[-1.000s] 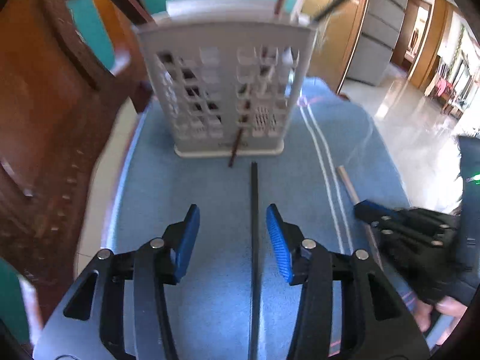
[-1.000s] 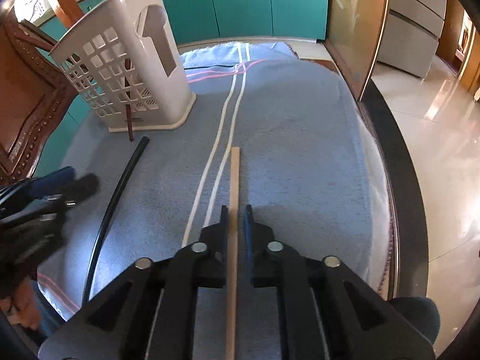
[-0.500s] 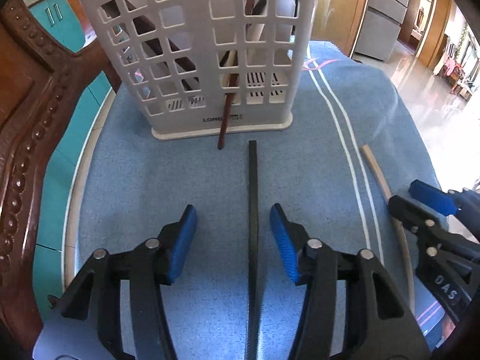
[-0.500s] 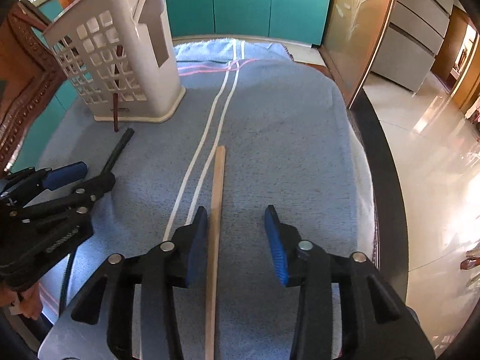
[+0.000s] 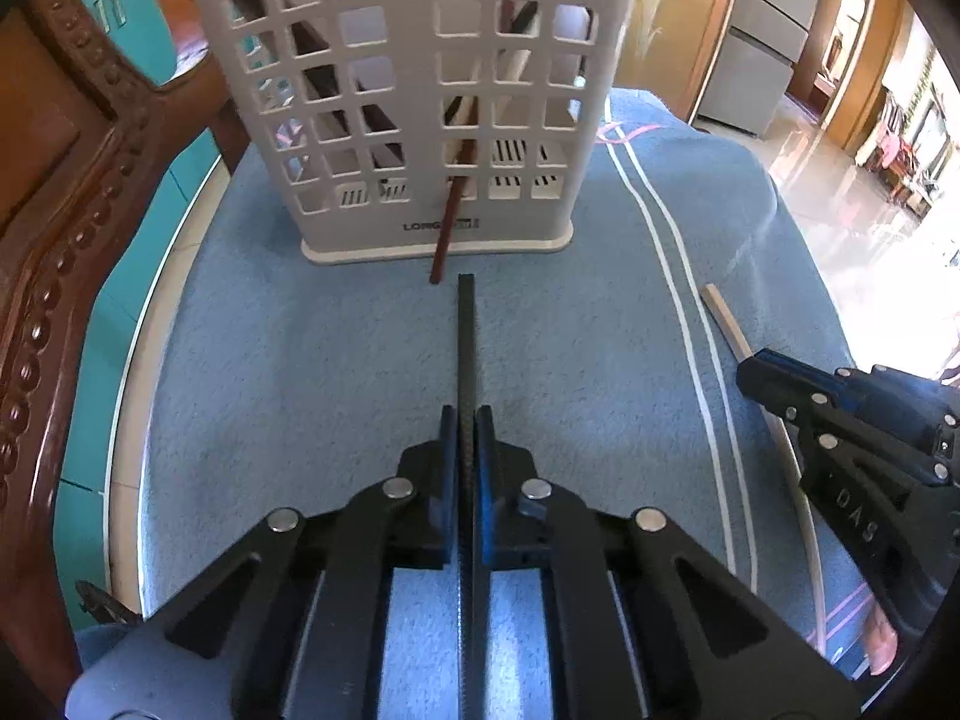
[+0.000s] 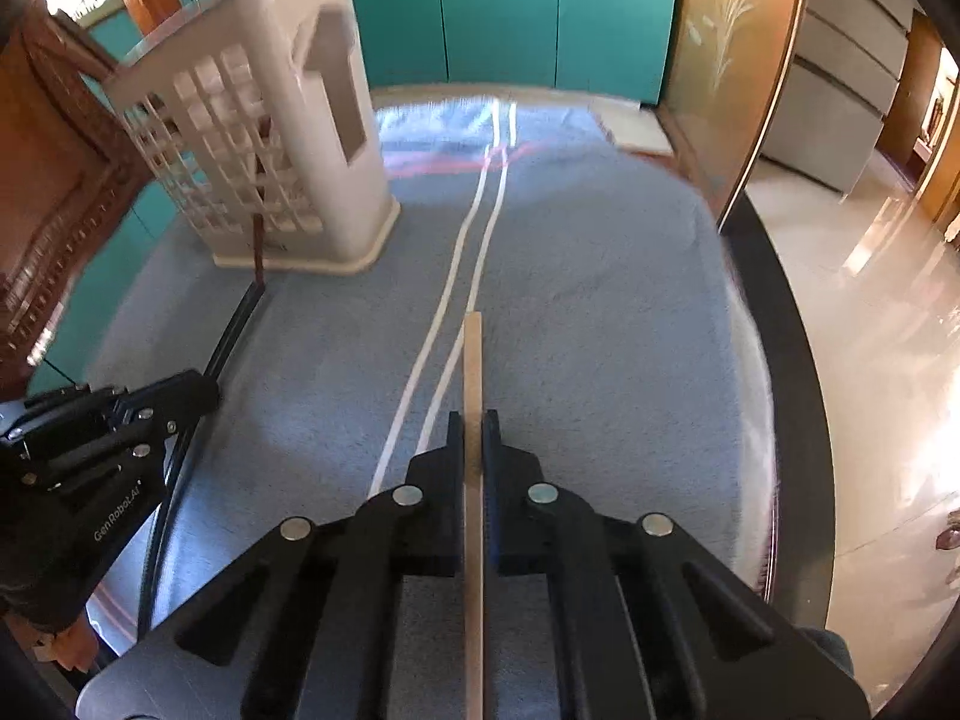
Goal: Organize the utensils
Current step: 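Lift both held chopsticks and lower them into the white basket with both tools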
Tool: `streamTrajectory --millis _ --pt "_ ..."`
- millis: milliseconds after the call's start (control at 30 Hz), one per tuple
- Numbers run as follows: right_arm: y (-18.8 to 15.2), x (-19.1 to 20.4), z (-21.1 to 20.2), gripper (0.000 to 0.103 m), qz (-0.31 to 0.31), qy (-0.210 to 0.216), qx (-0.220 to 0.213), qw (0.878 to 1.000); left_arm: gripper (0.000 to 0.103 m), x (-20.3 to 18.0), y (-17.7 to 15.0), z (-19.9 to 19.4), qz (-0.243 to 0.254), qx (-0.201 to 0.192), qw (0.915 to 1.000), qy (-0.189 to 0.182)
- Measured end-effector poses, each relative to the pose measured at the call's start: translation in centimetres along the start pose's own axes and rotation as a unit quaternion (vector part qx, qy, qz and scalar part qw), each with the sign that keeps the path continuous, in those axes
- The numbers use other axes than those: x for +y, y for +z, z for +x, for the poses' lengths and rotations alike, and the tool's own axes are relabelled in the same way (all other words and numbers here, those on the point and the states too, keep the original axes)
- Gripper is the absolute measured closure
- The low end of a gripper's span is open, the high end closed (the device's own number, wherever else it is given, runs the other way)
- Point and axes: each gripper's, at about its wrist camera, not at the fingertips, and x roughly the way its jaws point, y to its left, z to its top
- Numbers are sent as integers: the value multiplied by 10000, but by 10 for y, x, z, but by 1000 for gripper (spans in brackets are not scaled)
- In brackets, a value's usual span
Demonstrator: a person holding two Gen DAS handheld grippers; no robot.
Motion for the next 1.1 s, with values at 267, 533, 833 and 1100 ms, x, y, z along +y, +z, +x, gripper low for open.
streamTrajectory --millis 267,533,833,1100 --pt "18 -2 -85 97 -78 341 -859 9957 96 17 3 -74 -118 -732 9972 -48" --pt "49 5 -168 97 -155 935 -1683 9812 96 32 17 -183 -98 -1790 9834 -284" --pt "154 24 -223 97 -34 1473 -2596 9544 96 47 93 -284 -174 -3004 9536 -30" --pt "192 33 -204 97 84 833 -2935 9523 96 63 159 -274 -648 -3294 9417 204"
